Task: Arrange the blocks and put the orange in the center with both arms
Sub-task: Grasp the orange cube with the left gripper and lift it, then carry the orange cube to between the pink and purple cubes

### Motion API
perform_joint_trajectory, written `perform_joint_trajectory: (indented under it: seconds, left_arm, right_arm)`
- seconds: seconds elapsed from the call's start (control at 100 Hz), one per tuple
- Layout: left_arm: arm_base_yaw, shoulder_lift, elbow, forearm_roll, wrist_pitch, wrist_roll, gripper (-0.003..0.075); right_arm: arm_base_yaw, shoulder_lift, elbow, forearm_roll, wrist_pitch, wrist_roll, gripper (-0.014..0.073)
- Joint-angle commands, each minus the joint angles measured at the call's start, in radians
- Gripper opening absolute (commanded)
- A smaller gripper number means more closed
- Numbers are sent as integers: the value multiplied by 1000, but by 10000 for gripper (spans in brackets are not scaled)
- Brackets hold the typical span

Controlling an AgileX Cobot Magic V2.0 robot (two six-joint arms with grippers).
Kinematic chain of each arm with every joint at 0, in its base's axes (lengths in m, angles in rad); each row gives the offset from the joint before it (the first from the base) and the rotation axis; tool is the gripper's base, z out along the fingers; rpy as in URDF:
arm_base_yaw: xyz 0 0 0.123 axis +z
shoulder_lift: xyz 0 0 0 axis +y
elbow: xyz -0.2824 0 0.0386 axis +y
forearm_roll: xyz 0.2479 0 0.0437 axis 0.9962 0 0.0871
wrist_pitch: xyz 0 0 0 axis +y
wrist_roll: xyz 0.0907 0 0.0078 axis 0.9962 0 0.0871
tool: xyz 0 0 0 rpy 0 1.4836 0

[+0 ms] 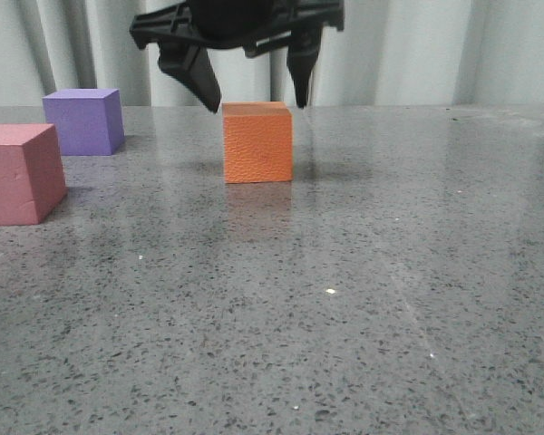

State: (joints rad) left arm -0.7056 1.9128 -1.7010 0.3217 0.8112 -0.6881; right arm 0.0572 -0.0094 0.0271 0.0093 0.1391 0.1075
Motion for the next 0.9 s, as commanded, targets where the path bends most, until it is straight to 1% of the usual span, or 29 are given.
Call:
perform_joint_trajectory:
  seconds: [0.0,0.18,0.23,0.27,0.32,0.34,0.39,0.42,0.47,0.52,0.57,0.74,0.89]
  left_arm:
    - [-5,-34,-36,19,-20,-21,577]
    - [-9,-12,-36,5,-14,-21,573]
    - [-9,-12,-36,3,-12,-23,560]
    - [-9,-12,-36,1,-12,-23,535]
    - [-9,-12,-36,1,-12,-23,484]
    - [-9,-12,-36,1,-12,-23,442]
    - [-9,-12,-36,-2,-11,-23,368]
    - [-9,-12,-36,-6,-10,-23,302]
    - [-9,-12,-36,-11,-10,-23,218]
    - [-10,-14,-36,-23,-10,-4,159]
    - [-11,-25,-36,-29,-10,19,144]
    - [-9,-101,-36,-2,10,94,144]
    - [-9,-194,-36,154,69,96,144]
  right_arm:
    - [-7,-25,-13,1,-85,-7,-67]
    - [-7,-25,-13,1,-85,-7,-67]
    - [-7,-25,-13,1,-85,-7,-67]
    - [-7,-25,-13,1,-85,-7,-67]
    - [-7,-25,-13,1,-85,-7,-67]
    - [-7,-25,-13,1,-85,-7,-67]
    - [-7,-25,-13,1,-85,-7,-67]
    - [-7,-25,-13,1,-85,-7,-67]
    - [-7,-25,-13,1,-85,-7,-67]
    - [-7,-25,-13,1,-85,-7,-67]
    - [-7,-25,-13,1,-85,-7,-67]
    - [-7,-25,-13,1,-85,-7,-67]
    - [-7,-25,-13,1,-85,-7,-67]
